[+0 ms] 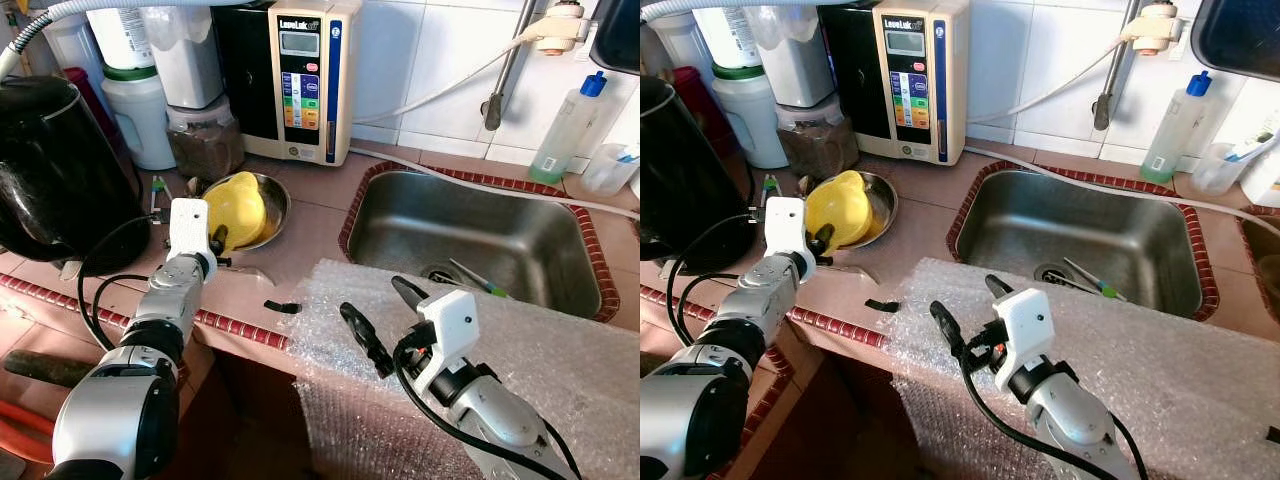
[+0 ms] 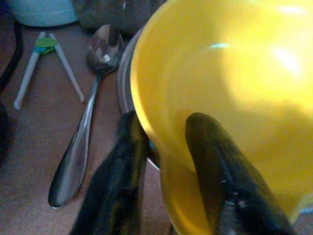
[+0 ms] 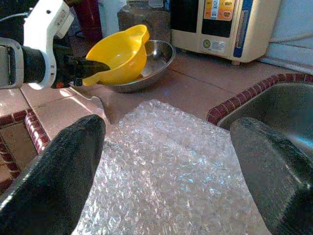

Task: Kitchen organization

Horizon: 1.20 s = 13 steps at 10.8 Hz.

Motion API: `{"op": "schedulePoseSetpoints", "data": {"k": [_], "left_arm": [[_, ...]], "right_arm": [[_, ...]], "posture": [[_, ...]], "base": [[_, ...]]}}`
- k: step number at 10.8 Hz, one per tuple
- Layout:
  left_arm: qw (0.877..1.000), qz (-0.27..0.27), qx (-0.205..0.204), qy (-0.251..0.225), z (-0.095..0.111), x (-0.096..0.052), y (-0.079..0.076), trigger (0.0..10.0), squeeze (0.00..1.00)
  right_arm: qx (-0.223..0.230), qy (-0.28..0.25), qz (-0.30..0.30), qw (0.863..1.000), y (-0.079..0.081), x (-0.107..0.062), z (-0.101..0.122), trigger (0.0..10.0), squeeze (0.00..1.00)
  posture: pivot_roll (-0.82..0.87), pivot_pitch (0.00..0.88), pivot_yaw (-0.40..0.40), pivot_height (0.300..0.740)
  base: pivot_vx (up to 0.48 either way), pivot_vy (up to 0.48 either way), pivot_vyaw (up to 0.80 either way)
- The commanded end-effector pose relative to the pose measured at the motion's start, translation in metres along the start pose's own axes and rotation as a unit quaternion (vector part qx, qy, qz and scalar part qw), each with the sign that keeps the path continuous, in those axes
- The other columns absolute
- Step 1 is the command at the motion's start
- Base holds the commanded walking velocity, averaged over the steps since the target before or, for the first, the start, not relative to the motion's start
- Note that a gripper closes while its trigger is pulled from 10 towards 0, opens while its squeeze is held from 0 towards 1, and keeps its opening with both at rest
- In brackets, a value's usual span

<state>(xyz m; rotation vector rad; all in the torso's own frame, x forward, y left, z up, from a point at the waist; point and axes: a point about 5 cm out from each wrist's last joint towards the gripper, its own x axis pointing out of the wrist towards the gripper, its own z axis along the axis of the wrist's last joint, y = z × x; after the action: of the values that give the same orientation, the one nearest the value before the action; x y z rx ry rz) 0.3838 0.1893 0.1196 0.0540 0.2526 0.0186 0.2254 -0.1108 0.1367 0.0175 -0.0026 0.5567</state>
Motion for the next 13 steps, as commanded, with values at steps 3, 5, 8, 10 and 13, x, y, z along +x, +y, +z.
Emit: {"op": "schedulePoseSetpoints", "data": {"k": [3,5,8,10,13], "left_arm": [[1.000,-0.010,-0.011,-0.012,0.006,0.001,-0.003,0.0,0.00],[0.999,-0.013,-0.028,-0.031,0.011,0.001,-0.004,0.0,0.00],[0.999,-0.012,-0.029,-0.030,0.010,0.001,-0.005,0.0,0.00],[0.999,-0.011,-0.028,-0.041,0.013,0.001,-0.005,0.0,0.00],[0.993,-0.040,-0.030,-0.108,0.028,-0.001,-0.011,0.0,0.00]], "right_arm": [[-0.005,-0.004,-0.002,1.000,-0.001,0.001,0.002,10.0,0.00],[-0.007,-0.004,-0.003,1.000,-0.002,0.001,0.002,10.0,0.00],[-0.009,-0.003,-0.005,1.000,-0.003,-0.001,0.002,10.0,0.00],[-0.010,-0.002,-0.007,1.000,-0.004,-0.001,0.002,10.0,0.00],[-0.009,-0.004,-0.011,1.000,-0.005,0.000,0.001,10.0,0.00]], "posture": [[-0.02,0.000,0.058,0.740],[-0.02,0.000,0.055,0.740],[-0.02,0.000,0.057,0.740],[-0.02,0.000,0.058,0.740],[-0.02,0.000,0.059,0.740]], "base": [[0.000,0.000,0.00],[0.000,0.000,0.00],[0.000,0.000,0.00],[0.000,0.000,0.00],[0.000,0.000,0.00]]}}
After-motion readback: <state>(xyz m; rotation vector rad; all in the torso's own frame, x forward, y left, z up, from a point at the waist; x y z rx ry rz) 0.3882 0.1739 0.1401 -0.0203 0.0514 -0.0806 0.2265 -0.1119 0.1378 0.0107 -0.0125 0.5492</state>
